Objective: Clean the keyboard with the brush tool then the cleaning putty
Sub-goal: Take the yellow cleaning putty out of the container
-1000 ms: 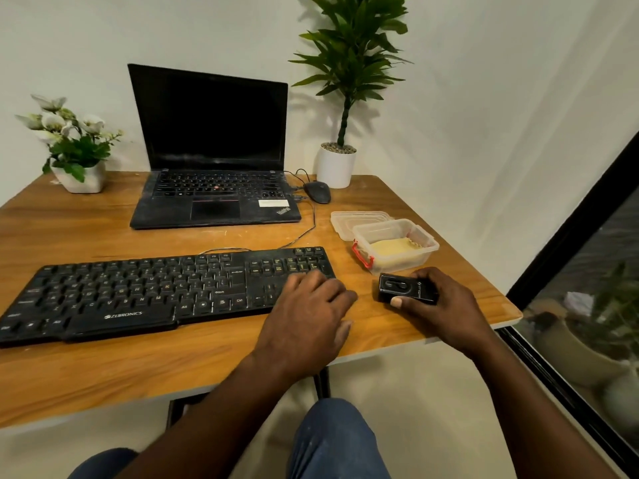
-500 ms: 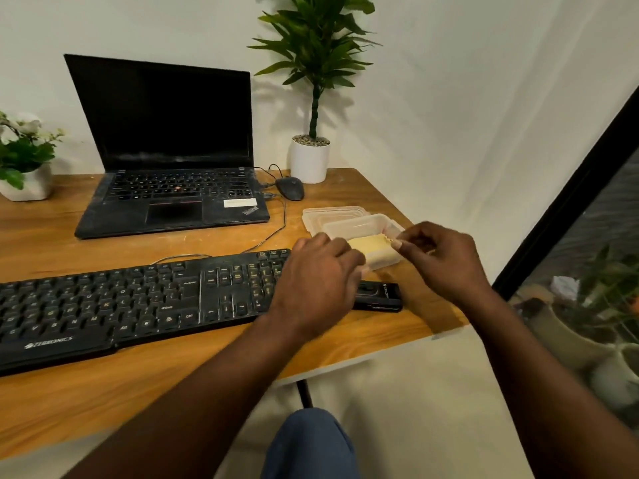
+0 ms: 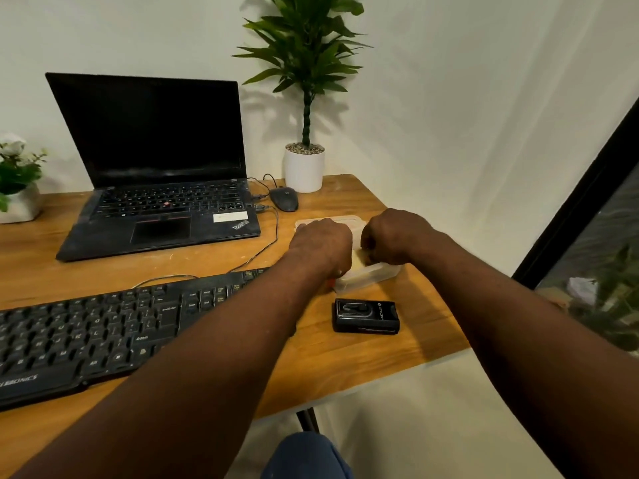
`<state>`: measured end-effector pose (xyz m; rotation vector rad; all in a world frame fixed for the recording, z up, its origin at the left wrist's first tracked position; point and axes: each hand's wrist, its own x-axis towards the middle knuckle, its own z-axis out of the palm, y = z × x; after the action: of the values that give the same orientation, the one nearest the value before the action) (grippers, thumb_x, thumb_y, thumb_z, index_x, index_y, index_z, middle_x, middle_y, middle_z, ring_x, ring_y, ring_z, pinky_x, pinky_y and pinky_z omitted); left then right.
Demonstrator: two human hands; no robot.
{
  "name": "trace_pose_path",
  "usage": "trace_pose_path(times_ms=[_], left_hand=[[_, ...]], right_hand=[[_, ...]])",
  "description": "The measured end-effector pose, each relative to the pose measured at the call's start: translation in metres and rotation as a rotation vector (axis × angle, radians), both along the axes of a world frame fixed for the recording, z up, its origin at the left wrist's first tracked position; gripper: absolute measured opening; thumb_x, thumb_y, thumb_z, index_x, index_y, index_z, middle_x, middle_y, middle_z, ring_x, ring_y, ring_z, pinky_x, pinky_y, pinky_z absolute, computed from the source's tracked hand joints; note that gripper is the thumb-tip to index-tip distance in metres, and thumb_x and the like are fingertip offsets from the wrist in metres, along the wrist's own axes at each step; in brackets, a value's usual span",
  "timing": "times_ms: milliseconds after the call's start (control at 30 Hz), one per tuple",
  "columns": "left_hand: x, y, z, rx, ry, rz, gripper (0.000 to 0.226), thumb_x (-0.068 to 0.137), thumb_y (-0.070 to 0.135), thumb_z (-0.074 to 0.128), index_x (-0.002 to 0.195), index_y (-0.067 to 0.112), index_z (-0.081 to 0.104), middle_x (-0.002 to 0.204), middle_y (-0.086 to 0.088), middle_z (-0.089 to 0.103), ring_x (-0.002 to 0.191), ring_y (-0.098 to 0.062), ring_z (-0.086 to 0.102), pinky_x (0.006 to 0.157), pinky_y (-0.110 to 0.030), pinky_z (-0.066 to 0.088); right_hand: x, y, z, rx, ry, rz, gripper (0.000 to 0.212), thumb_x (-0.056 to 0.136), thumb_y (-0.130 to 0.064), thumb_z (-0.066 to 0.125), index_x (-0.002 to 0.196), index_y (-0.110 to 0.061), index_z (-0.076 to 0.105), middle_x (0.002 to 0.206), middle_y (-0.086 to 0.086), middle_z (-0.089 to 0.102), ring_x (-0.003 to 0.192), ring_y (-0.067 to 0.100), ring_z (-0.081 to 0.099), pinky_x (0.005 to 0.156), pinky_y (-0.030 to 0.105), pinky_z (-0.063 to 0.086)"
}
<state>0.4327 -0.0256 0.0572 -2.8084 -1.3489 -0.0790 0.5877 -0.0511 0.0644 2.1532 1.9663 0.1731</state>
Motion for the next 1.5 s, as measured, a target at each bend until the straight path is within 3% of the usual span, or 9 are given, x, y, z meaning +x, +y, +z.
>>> trace_pose_path(times_ms=[267, 400, 600, 800, 1033, 1200, 1333, 1400, 1500], left_hand=[[0.007, -0.001, 0.0, -0.068, -0.047, 0.077, 0.014, 0.089, 0.02, 0.071, 0.097, 0.02, 0.061, 0.083, -0.002, 0.052, 0.09, -0.023, 0.05, 0.097, -0.047, 0.041], [-0.002, 0.002, -0.001, -0.059, -0.168, 0.07, 0.02, 0.087, 0.027, 0.07, 0.107, 0.026, 0.069, 0.1, 0.001, 0.058, 0.101, -0.023, 0.048, 0.095, -0.049, 0.037], [-0.052, 0.005, 0.021, -0.419, -0.788, -0.033, 0.011, 0.091, 0.028, 0.074, 0.096, 0.024, 0.065, 0.096, 0.002, 0.067, 0.09, -0.022, 0.064, 0.075, -0.038, 0.05], [-0.133, -0.016, 0.033, -0.686, -1.343, -0.019, 0.016, 0.093, 0.017, 0.074, 0.104, 0.009, 0.065, 0.096, -0.003, 0.069, 0.079, -0.012, 0.067, 0.067, -0.029, 0.055], [-0.228, -0.054, 0.003, -0.827, -1.638, 0.272, 0.011, 0.101, 0.025, 0.066, 0.111, 0.023, 0.063, 0.096, -0.003, 0.069, 0.073, -0.015, 0.063, 0.053, -0.033, 0.051], [-0.297, -0.083, -0.004, -0.975, -1.614, 0.289, 0.027, 0.082, 0.023, 0.08, 0.106, 0.018, 0.068, 0.109, -0.005, 0.071, 0.092, -0.022, 0.069, 0.07, -0.037, 0.059], [-0.33, -0.105, -0.004, -0.734, -1.189, 0.306, 0.056, 0.069, -0.001, 0.091, 0.115, 0.025, 0.071, 0.118, 0.0, 0.065, 0.098, -0.019, 0.069, 0.07, -0.026, 0.062], [-0.338, -0.108, -0.007, -0.495, -1.007, 0.336, 0.05, 0.075, 0.002, 0.088, 0.113, 0.028, 0.07, 0.116, 0.011, 0.059, 0.095, -0.007, 0.063, 0.067, -0.015, 0.056], [-0.352, -0.105, -0.021, -0.257, -0.85, 0.326, 0.032, 0.081, 0.015, 0.084, 0.105, 0.033, 0.071, 0.119, 0.016, 0.046, 0.107, 0.0, 0.051, 0.087, -0.019, 0.049]], right_hand=[[0.002, -0.003, -0.001, 0.06, 0.136, -0.012, 0.028, 0.087, -0.037, 0.074, 0.115, -0.035, 0.073, 0.113, -0.003, 0.069, 0.098, 0.019, 0.062, 0.079, 0.035, 0.056], [0.003, -0.015, 0.008, 0.194, 0.284, 0.029, 0.012, 0.078, -0.032, 0.076, 0.086, -0.036, 0.068, 0.102, -0.006, 0.066, 0.092, 0.017, 0.061, 0.075, 0.036, 0.055], [-0.015, -0.04, 0.048, 0.394, 0.858, 0.017, 0.008, 0.078, -0.023, 0.075, 0.082, -0.023, 0.068, 0.084, -0.006, 0.069, 0.075, 0.013, 0.062, 0.063, 0.032, 0.049], [-0.072, -0.063, 0.052, 0.287, 1.557, -0.02, 0.014, 0.091, -0.005, 0.069, 0.099, -0.015, 0.064, 0.084, 0.004, 0.067, 0.075, 0.019, 0.062, 0.056, 0.029, 0.046], [-0.181, -0.077, 0.018, 0.282, 1.949, -0.12, 0.028, 0.096, -0.007, 0.066, 0.121, -0.018, 0.067, 0.104, 0.011, 0.075, 0.085, 0.024, 0.071, 0.066, 0.036, 0.058], [-0.241, -0.082, -0.008, 0.146, 2.03, -0.169, 0.018, 0.101, -0.016, 0.062, 0.116, -0.01, 0.069, 0.109, 0.016, 0.073, 0.087, 0.026, 0.07, 0.069, 0.04, 0.059], [-0.263, -0.084, -0.015, -0.072, 2.116, -0.075, 0.051, 0.084, -0.001, 0.075, 0.132, -0.012, 0.063, 0.127, 0.02, 0.069, 0.112, 0.036, 0.069, 0.089, 0.051, 0.06], [-0.269, -0.086, -0.016, -0.125, 1.969, -0.018, 0.07, 0.078, 0.017, 0.073, 0.136, -0.02, 0.06, 0.129, 0.015, 0.065, 0.115, 0.035, 0.067, 0.087, 0.049, 0.061], [-0.276, -0.092, -0.016, 0.007, 1.428, 0.117, 0.067, 0.079, 0.004, 0.081, 0.131, -0.033, 0.063, 0.121, -0.008, 0.066, 0.106, 0.017, 0.068, 0.081, 0.034, 0.062]])
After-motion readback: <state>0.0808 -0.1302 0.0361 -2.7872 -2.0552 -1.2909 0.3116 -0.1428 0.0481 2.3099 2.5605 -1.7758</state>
